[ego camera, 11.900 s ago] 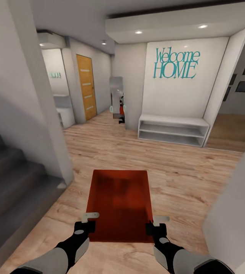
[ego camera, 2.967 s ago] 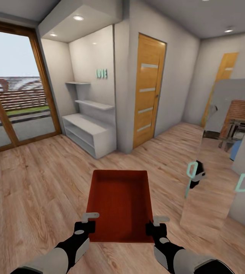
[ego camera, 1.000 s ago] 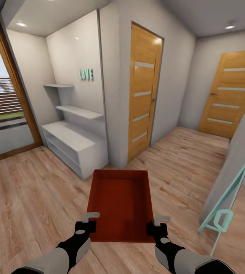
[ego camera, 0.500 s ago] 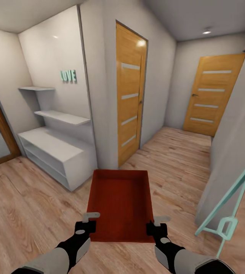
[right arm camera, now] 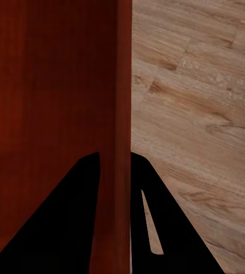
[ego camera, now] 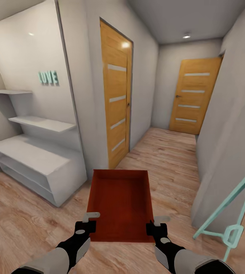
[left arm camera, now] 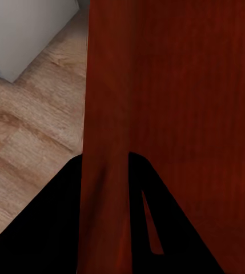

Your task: Move the two storage containers from the living room to the garage. In the garage, place one container on the floor and stack the other container on top of it (either order is fine).

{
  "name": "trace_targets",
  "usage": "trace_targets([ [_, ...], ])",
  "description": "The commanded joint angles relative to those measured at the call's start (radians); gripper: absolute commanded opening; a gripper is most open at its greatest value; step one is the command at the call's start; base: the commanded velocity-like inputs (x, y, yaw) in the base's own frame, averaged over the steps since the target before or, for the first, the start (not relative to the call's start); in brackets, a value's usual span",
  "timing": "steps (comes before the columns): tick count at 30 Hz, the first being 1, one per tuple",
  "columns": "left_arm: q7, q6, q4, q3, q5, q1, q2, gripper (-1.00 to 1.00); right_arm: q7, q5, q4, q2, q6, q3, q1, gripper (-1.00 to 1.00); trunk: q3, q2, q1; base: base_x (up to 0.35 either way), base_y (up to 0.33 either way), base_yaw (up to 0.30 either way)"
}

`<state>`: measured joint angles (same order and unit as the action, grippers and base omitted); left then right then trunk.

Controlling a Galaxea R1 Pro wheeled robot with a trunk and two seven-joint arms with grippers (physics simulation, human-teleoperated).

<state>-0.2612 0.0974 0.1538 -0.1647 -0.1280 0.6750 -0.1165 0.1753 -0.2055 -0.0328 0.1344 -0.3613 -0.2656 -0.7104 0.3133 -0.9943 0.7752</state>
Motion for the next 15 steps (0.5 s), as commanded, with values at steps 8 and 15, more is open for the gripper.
trace_targets([
  [8,0.008,-0.001,-0.001,0.037,-0.101,0.001,0.066,-1.0,-0.002,0.034,0.002,-0.009,0.001,0.04,-0.001,-1.0,-0.006,-0.001,0.001,0.299,0.225,-0.255],
  [15,0.008,0.0,-0.002,0.037,-0.101,0.001,0.066,-1.0,-0.002,0.034,0.002,-0.009,0.001,0.04,-0.001,-1.0,-0.012,-0.001,0.001,0.299,0.225,-0.255],
])
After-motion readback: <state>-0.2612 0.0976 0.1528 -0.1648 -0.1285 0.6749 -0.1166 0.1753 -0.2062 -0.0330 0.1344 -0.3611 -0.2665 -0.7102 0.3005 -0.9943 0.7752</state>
